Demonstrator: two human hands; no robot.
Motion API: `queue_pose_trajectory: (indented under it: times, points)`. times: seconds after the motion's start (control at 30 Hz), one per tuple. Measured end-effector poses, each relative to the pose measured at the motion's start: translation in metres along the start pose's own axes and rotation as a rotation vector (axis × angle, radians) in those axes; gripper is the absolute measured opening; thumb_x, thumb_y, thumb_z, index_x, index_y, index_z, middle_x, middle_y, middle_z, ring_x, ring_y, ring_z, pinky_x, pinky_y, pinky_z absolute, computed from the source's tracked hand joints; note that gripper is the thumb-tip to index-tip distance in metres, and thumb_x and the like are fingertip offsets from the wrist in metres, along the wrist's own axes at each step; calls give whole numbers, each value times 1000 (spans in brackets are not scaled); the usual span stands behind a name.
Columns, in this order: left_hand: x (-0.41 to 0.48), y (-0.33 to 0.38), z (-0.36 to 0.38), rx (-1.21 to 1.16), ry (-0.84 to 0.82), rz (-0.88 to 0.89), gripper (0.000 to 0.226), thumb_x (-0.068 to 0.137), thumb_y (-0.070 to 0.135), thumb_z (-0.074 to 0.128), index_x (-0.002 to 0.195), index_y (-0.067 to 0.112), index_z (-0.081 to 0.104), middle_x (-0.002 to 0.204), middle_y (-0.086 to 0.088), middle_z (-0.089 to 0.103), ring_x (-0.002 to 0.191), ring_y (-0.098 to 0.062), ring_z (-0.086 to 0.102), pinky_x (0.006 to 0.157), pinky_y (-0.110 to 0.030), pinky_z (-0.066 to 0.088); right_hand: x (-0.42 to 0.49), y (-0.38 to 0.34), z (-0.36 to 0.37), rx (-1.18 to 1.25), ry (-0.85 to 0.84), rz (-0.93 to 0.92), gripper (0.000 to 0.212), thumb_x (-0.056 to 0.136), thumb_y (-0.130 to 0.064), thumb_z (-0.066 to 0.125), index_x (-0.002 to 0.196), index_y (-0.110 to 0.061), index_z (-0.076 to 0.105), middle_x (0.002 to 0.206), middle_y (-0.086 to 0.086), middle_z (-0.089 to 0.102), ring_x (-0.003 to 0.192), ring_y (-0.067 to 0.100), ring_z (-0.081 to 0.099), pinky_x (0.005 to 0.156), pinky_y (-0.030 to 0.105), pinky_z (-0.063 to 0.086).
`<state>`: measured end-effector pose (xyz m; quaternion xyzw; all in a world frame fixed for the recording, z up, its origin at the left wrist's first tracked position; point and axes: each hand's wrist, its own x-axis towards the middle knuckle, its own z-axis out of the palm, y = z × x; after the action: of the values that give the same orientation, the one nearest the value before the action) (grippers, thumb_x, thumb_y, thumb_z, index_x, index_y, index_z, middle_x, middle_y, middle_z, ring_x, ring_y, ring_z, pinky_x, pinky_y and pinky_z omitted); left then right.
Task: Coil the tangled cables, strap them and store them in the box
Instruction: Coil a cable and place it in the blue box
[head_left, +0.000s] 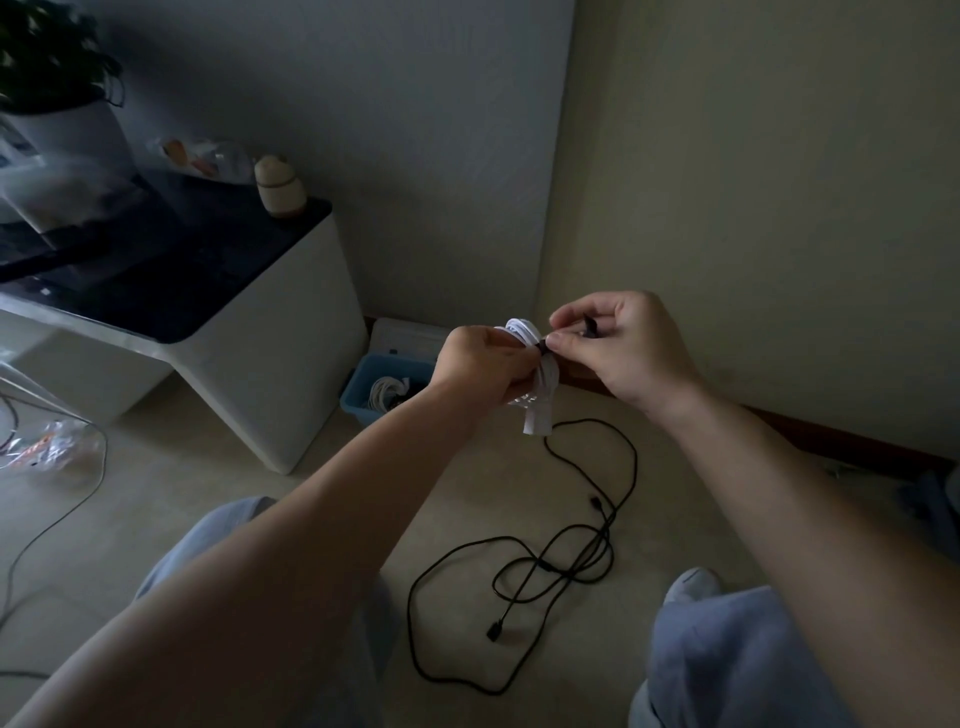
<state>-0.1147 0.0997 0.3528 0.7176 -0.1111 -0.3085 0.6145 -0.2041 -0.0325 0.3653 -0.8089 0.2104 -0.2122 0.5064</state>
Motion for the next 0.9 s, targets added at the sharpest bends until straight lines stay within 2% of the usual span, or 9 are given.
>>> queue_pose_trajectory:
  times: [0.13,0.27,0.4,0.57,0.67,0.7,0.77,0.83,0.9]
  points:
    - [1,-3,1,23,51,20,18,86,7,77,100,-1,70,90,-18,73,79,-27,73,76,-36,63,-1,0,-1,-95,-1,-45,19,80,-13,84,81,-27,72,76,-4,77,72,7,71,75,30,59]
    - [0,-3,3,116,37,105,11,86,-7,67,83,2,73,84,-21,71,81,-34,71,86,-45,59,-3,0,2,-175,19,-55,16,79,-20,84,87,-27,72,73,-11,74,68,0,70,64,16,50]
    - [-4,-8,9,272,-60,227,5,78,-4,66,76,-4,61,69,-11,62,70,-19,52,70,-35,46,-4,-2,4,-208,59,-10,22,78,-26,85,97,-24,74,68,-15,70,60,-6,66,56,11,45]
    - [-5,-8,13,474,29,324,11,83,12,67,74,10,61,60,6,62,61,-13,54,54,-25,42,-7,-8,10,-202,49,23,43,76,-32,83,116,-22,71,76,-21,73,81,-5,69,74,13,51]
    - [-4,-7,12,440,81,316,20,85,18,66,65,17,63,53,10,61,56,-10,55,47,-19,41,-8,-15,11,-202,45,38,46,71,-41,67,114,-25,72,67,-27,69,80,-11,66,71,6,47]
    - [-4,-7,12,409,96,309,21,87,19,68,65,19,65,53,13,63,56,-6,57,48,-16,42,-6,-16,9,-187,33,53,49,69,-39,59,114,-24,72,68,-25,70,81,-10,66,73,7,47]
    - [-3,-5,11,378,110,296,13,89,20,70,76,19,74,63,12,69,65,-4,64,56,-15,46,-3,-14,5,-130,4,84,51,69,-31,52,115,-23,73,81,-15,75,87,1,70,86,23,55]
    - [-2,-4,10,373,137,290,9,90,19,69,87,15,77,74,7,73,76,-9,69,67,-23,52,-1,-9,4,-42,-18,108,44,73,-19,51,112,-21,71,90,-7,78,91,13,73,92,40,57]
    - [-1,-4,9,342,164,270,8,91,17,69,87,15,76,77,3,74,81,-15,70,73,-29,54,-2,-4,4,67,-22,118,35,75,-10,53,106,-20,68,89,-6,79,88,18,74,89,46,59]
